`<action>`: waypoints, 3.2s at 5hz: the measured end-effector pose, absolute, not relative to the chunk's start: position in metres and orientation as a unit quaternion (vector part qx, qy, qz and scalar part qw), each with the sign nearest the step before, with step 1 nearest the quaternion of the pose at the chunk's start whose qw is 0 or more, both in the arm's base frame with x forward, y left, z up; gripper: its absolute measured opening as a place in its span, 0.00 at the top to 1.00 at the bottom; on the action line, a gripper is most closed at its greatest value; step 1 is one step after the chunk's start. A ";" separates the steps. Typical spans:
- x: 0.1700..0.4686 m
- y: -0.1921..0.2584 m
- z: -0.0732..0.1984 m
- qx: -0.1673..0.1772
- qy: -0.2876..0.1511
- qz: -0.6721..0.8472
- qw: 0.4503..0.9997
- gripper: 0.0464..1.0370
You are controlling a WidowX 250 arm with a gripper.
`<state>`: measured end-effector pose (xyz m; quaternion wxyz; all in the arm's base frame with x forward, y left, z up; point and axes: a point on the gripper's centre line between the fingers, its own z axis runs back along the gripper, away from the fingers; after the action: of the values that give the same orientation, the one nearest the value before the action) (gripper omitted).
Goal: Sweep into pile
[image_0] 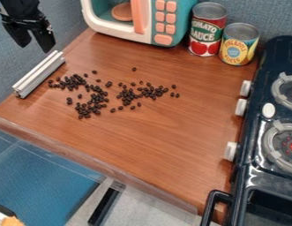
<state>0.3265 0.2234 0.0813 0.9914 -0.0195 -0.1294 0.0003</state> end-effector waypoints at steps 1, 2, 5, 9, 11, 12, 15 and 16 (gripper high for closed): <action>0.324 0.222 0.064 -0.032 -0.111 0.002 0.993 0.04; 0.321 0.225 0.059 -0.019 -0.099 0.003 0.995 0.04; 0.318 0.229 0.044 0.006 -0.075 -0.006 0.997 0.04; 0.317 0.228 0.017 0.020 -0.048 0.002 0.999 0.39; 0.318 0.228 0.016 0.021 -0.049 0.002 0.999 0.67; 0.315 0.223 0.013 0.017 -0.050 -0.002 0.999 0.67; 0.308 0.196 0.011 -0.001 -0.045 -0.006 0.999 0.67; 0.309 0.187 0.011 -0.004 -0.046 0.011 0.999 0.67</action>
<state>0.3090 0.1865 0.0111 0.9989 -0.0044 -0.0459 0.0115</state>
